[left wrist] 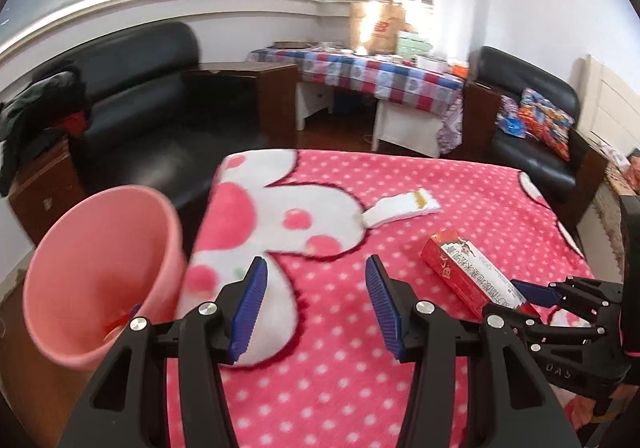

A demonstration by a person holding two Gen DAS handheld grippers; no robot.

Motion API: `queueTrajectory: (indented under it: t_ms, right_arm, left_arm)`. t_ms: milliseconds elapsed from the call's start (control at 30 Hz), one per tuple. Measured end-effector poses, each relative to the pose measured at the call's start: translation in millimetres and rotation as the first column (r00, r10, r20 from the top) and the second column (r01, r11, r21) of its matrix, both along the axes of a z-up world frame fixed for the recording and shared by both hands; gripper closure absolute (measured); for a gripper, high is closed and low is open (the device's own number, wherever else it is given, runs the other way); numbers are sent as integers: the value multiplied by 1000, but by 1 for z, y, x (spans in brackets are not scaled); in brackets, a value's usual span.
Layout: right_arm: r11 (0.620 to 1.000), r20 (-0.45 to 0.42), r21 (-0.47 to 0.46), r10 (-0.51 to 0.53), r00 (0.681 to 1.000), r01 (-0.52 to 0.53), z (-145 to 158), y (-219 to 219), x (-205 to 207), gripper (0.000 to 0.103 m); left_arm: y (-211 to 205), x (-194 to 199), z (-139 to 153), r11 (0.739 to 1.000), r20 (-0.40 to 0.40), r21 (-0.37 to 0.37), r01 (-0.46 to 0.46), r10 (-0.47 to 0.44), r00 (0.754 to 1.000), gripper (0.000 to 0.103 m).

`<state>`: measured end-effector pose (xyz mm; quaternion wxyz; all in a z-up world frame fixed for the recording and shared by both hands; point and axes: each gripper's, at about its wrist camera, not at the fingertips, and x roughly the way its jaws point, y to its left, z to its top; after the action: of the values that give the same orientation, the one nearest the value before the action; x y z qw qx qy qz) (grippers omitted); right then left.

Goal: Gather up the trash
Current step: 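Grasp red-white medicine box with right tool while left tool grasps white foam strip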

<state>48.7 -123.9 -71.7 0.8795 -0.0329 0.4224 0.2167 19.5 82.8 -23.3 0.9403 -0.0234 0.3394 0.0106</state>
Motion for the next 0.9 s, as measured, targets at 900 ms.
queueTrajectory:
  t_ms: [900]
  right_arm:
    - [959,-69,98,-259,964,265,-17,-37,-2,62]
  left_arm:
    - [-44,141,-59,954,-167,41,298,-287,943,47]
